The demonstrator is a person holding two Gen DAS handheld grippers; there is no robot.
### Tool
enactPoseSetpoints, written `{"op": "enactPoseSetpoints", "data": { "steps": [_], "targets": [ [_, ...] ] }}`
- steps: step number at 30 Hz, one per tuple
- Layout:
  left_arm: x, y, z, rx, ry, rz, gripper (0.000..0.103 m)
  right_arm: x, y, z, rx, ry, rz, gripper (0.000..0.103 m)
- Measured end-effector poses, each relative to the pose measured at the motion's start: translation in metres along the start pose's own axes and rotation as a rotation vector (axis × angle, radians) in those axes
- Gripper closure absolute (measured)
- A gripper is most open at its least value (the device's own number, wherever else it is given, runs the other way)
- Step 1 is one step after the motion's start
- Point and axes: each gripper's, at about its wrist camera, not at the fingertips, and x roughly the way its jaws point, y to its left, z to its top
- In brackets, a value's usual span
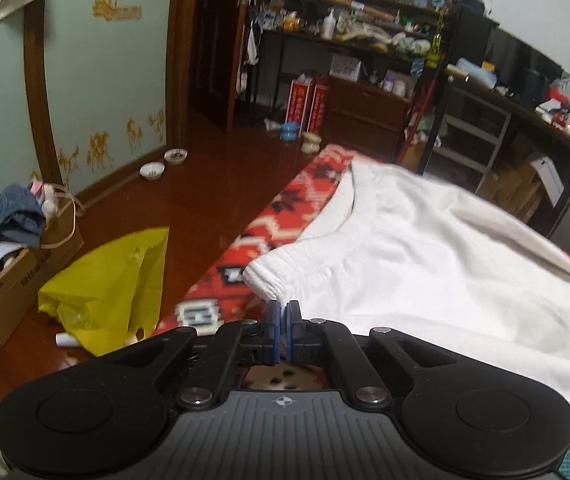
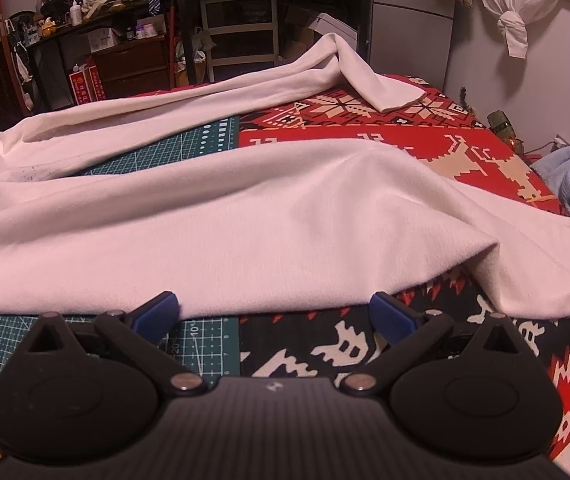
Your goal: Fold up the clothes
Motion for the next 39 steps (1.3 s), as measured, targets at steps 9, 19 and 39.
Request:
{"op": "enactPoseSetpoints", "data": {
  "steps": [9, 19, 39],
  "targets": [
    [0.013, -0.004, -0.011, -0.008, 0.056, 0.003, 0.099, -0.045, -0.060, 0.003, 0.174, -0.115, -0.136, 0.028],
    [0.012, 0.000, -0.013, -0.041, 0.084, -0.017, 0.097, -0.074, -0.190, -0.002, 0.330, -0.147, -0.378, 0.045],
    [-0.012, -0.041, 0.003, -0.013, 0.049, -0.040, 0.085, 0.017, -0.238, 0.045, -0.016, -0.091, -0.337, 0.103]
  ]
}}
